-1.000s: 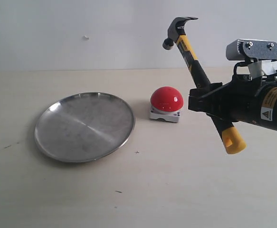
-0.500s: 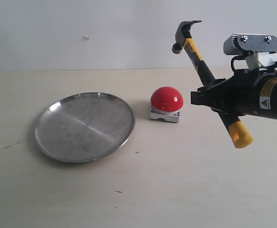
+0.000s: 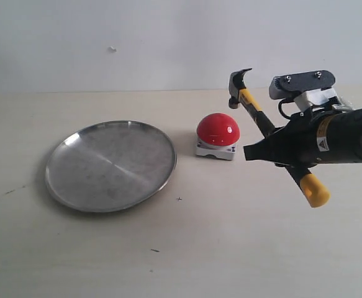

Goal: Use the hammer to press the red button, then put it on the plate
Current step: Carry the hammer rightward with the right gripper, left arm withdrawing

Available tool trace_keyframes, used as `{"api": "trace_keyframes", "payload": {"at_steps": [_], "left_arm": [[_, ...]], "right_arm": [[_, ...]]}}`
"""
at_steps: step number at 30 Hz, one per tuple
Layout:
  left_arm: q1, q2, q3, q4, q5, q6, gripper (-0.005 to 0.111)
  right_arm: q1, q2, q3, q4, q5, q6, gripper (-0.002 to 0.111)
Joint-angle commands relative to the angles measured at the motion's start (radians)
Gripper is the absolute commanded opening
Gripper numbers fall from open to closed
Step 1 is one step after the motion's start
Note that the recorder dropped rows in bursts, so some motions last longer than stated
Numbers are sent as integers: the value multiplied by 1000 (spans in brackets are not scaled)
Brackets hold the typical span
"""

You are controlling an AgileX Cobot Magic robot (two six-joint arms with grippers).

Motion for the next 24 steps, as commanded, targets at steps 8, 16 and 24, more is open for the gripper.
{"api": "trace_keyframes", "payload": {"at_steps": [8, 16, 24], "left_arm": [[2, -8, 3, -3, 4, -4, 0], [2, -8, 3, -3, 4, -4, 0], [2, -8, 3, -3, 4, -4, 0]], "right_arm": [[9, -45, -19, -12, -128, -22, 0], [9, -365, -19, -12, -115, 18, 0], [9, -493, -6, -10, -106, 31, 0]]}}
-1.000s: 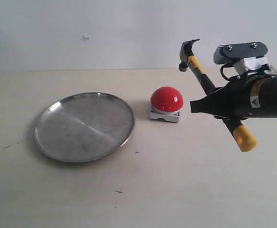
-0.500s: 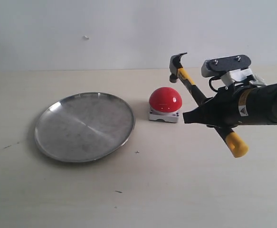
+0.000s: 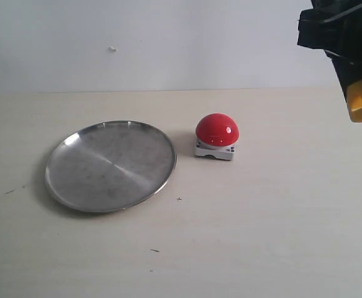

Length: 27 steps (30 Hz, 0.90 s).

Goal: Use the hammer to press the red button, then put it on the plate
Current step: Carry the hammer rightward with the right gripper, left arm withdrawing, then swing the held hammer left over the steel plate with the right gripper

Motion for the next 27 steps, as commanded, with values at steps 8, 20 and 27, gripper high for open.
{"api": "trace_keyframes", "payload": {"at_steps": [8, 20, 27], "left_arm": [[2, -8, 3, -3, -2, -4, 0], [2, -8, 3, -3, -2, -4, 0], [2, -8, 3, -3, -2, -4, 0]], "right_arm": [[8, 388, 41, -2, -137, 10, 0], [8, 568, -31, -5, -265, 176, 0], [8, 334, -33, -120, -387, 374, 0]]}}
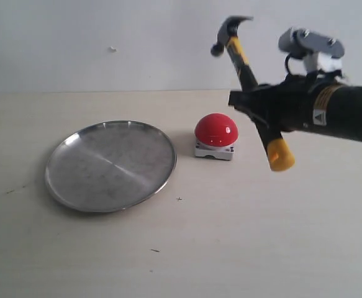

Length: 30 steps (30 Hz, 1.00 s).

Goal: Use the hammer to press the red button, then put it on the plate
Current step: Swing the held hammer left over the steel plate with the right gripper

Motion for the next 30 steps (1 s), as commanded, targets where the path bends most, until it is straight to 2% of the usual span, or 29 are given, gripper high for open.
{"api": "trace_keyframes", "payload": {"at_steps": [1, 4, 7, 10, 14, 19, 22, 27, 30], "left_arm": [[2, -8, 3, -3, -3, -4, 0], [2, -8, 3, -3, -3, -4, 0], [2, -8, 3, -3, -3, -4, 0], [2, -8, 3, -3, -3, -4, 0], [2, -8, 3, -3, -3, -4, 0], [2, -8, 3, -3, -3, -4, 0], [2, -8, 3, -3, -3, -4, 0], [2, -8, 3, -3, -3, -4, 0], [2, -8, 3, -3, -3, -4, 0]], "right_arm": [[0, -136, -23, -141, -190, 184, 0], [0, -173, -23, -276, -308, 395, 0], [0, -176, -23, -333, -468, 483, 0], [37, -157, -23, -303, -458, 506, 0], [149, -87, -23, -107, -353, 333, 0], [283, 39, -39, 307, -367, 35, 0], [351, 134, -95, 465, -367, -114, 0], [412, 296, -231, 504, -374, -140, 0], [437, 397, -314, 516, -374, -81, 0]]}}
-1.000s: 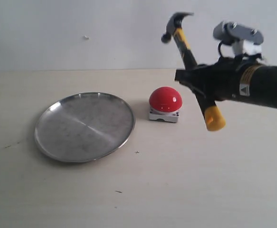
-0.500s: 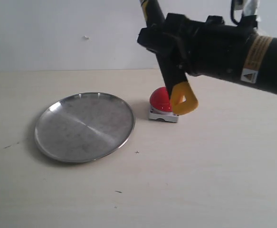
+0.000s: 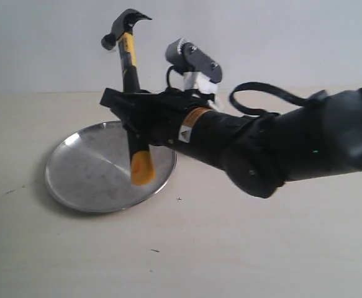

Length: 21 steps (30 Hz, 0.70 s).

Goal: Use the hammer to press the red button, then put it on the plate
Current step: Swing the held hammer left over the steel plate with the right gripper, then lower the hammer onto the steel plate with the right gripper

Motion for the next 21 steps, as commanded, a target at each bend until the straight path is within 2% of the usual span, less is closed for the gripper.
{"api": "trace_keyframes", "payload": {"at_steps": [1, 10, 21], "left_arm": [[2, -8, 3, -3, -3, -4, 0], [2, -8, 3, -3, -3, -4, 0], [2, -8, 3, -3, -3, -4, 0]], "right_arm": [[35, 136, -132, 11, -92, 58, 0], [35, 345, -239, -54, -146, 237, 0], [35, 397, -239, -45, -182, 322, 0]]}}
